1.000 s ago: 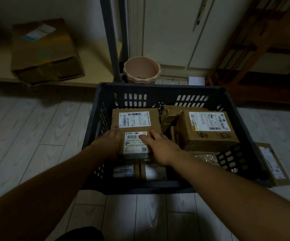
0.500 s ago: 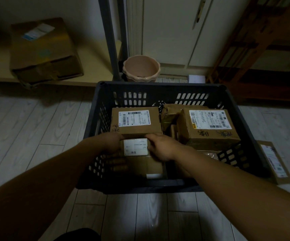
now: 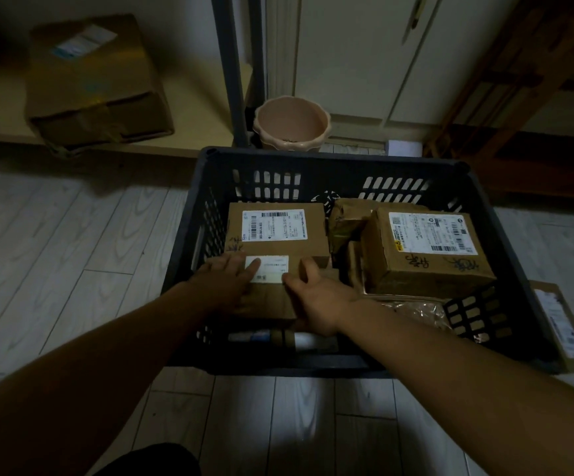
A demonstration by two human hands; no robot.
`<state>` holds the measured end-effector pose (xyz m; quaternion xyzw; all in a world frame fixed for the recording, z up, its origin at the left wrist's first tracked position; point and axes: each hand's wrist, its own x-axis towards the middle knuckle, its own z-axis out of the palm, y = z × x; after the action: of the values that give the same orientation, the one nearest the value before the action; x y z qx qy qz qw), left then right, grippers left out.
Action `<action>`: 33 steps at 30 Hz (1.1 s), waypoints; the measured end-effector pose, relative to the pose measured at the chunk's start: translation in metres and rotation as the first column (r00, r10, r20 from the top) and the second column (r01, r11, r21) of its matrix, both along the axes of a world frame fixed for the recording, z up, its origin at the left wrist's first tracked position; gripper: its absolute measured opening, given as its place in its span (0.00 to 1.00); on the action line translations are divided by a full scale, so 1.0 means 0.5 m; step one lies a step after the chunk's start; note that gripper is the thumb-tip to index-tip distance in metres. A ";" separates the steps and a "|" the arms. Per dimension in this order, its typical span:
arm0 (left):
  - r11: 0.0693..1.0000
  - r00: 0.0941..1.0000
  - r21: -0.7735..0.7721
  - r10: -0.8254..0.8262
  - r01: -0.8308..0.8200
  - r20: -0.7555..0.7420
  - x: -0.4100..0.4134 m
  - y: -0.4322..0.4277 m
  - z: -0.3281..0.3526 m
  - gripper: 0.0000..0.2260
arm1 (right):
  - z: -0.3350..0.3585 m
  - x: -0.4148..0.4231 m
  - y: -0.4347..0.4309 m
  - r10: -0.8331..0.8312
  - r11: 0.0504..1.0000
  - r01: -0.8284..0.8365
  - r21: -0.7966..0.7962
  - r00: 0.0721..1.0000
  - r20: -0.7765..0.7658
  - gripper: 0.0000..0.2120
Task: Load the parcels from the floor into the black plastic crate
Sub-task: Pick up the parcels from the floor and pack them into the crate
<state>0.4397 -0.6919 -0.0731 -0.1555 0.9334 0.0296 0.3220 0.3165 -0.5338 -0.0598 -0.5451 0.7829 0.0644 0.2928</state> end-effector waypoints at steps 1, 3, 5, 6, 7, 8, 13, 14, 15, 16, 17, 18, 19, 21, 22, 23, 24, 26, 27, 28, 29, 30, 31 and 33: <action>1.000 1.000 0.008 0.011 -0.011 0.004 -0.001 0.001 -0.001 0.37 | 0.000 -0.001 -0.002 -0.001 1.000 0.001 -0.002 1.000 0.001 0.39; 0.999 0.999 0.021 0.034 -0.034 0.007 -0.006 0.004 -0.003 0.37 | 0.001 -0.004 -0.002 -0.013 1.000 0.013 -0.004 1.000 0.012 0.37; 0.997 0.998 0.043 0.063 -0.064 0.016 -0.008 0.003 -0.008 0.37 | 0.004 -0.004 0.000 -0.024 1.000 0.024 -0.001 0.999 0.028 0.37; 0.996 0.997 0.049 0.073 -0.075 0.030 -0.010 0.001 -0.008 0.36 | 0.005 -0.005 -0.001 -0.030 1.000 0.030 0.008 0.999 0.032 0.38; 0.995 0.995 0.053 0.086 -0.088 0.046 -0.012 -0.003 -0.005 0.36 | 0.009 -0.007 -0.003 -0.037 0.999 0.036 0.034 0.999 0.035 0.38; 0.992 0.993 0.062 0.103 -0.106 0.063 -0.016 -0.008 0.003 0.37 | 0.015 -0.009 -0.007 -0.051 0.997 0.048 0.067 0.998 0.038 0.39; 0.912 0.941 0.237 0.336 -0.335 0.037 -0.042 -0.002 0.205 0.44 | 0.165 -0.048 0.008 -0.163 0.985 0.156 0.074 0.982 0.092 0.44; 0.888 0.921 0.261 0.389 -0.379 0.017 -0.040 0.003 0.262 0.44 | 0.209 -0.058 0.020 -0.170 0.984 0.165 0.065 0.982 0.087 0.43; 0.872 0.908 0.278 0.418 -0.402 0.002 -0.035 0.006 0.315 0.43 | 0.251 -0.068 0.036 -0.184 0.981 0.177 0.079 0.980 0.082 0.43; 0.868 0.906 0.290 0.424 -0.403 -0.009 -0.028 0.011 0.367 0.41 | 0.294 -0.077 0.054 -0.203 0.976 0.195 0.099 0.976 0.078 0.42; 0.867 0.906 0.298 0.423 -0.400 -0.015 -0.020 0.018 0.420 0.39 | 0.341 -0.083 0.074 -0.226 0.970 0.218 0.108 0.971 0.078 0.42; 0.868 0.909 0.299 0.417 -0.397 -0.003 -0.010 0.027 0.474 0.38 | 0.391 -0.087 0.094 -0.249 0.965 0.240 0.104 0.965 0.081 0.40; 0.869 0.910 0.289 0.413 -0.403 0.026 -0.001 0.040 0.528 0.39 | 0.440 -0.089 0.117 -0.273 0.959 0.264 0.104 0.958 0.088 0.38; 0.871 0.909 0.264 0.407 -0.415 0.088 0.014 0.071 0.641 0.39 | 0.550 -0.091 0.167 -0.332 0.939 0.318 0.133 0.937 0.106 0.37; 0.870 0.909 0.262 0.402 -0.417 0.112 0.019 0.091 0.700 0.38 | 0.604 -0.091 0.194 -0.359 0.928 0.342 0.145 0.928 0.105 0.37; 0.871 0.913 0.273 0.388 -0.408 0.125 0.020 0.112 0.757 0.37 | 0.660 -0.089 0.221 -0.380 0.920 0.365 0.140 0.919 0.104 0.39; 0.872 0.918 0.285 0.376 -0.397 0.129 0.021 0.135 0.817 0.36 | 0.716 -0.086 0.248 -0.400 0.913 0.387 0.131 0.911 0.098 0.41; 0.883 0.940 0.321 0.318 -0.342 0.127 0.019 0.173 0.920 0.34 | 0.825 -0.081 0.303 -0.442 0.895 0.433 0.102 0.893 0.085 0.41; 0.889 0.951 0.337 0.281 -0.309 0.129 0.018 0.189 0.964 0.35 | 0.872 -0.079 0.334 -0.467 0.882 0.459 0.106 0.882 0.069 0.38; 0.886 0.953 0.353 0.271 -0.302 0.137 0.014 0.199 0.991 0.38 | 0.914 -0.081 0.365 -0.484 0.872 0.477 0.105 0.873 0.053 0.35; 0.890 0.955 0.349 0.262 -0.294 0.137 0.006 0.209 1.008 0.43 | 0.952 -0.084 0.397 -0.497 0.864 0.491 0.109 0.867 0.032 0.35; 0.893 0.957 0.343 0.262 -0.290 0.126 -0.005 0.218 1.011 0.48 | 0.986 -0.091 0.428 -0.504 0.858 0.501 0.112 0.864 0.005 0.37; 0.901 0.961 0.334 0.255 -0.276 0.107 -0.020 0.230 1.010 0.50 | 1.013 -0.100 0.459 -0.524 0.846 0.522 0.109 0.852 -0.016 0.39; 0.924 0.976 0.315 0.203 -0.218 0.080 -0.059 0.311 1.090 0.45 | 1.056 -0.126 0.528 -0.582 0.809 0.581 0.090 0.813 -0.028 0.36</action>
<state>0.4101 -0.5366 0.4722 -0.2008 0.8862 0.2125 0.3595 0.2537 -0.2697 0.4685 -0.2652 0.9080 0.0083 0.3241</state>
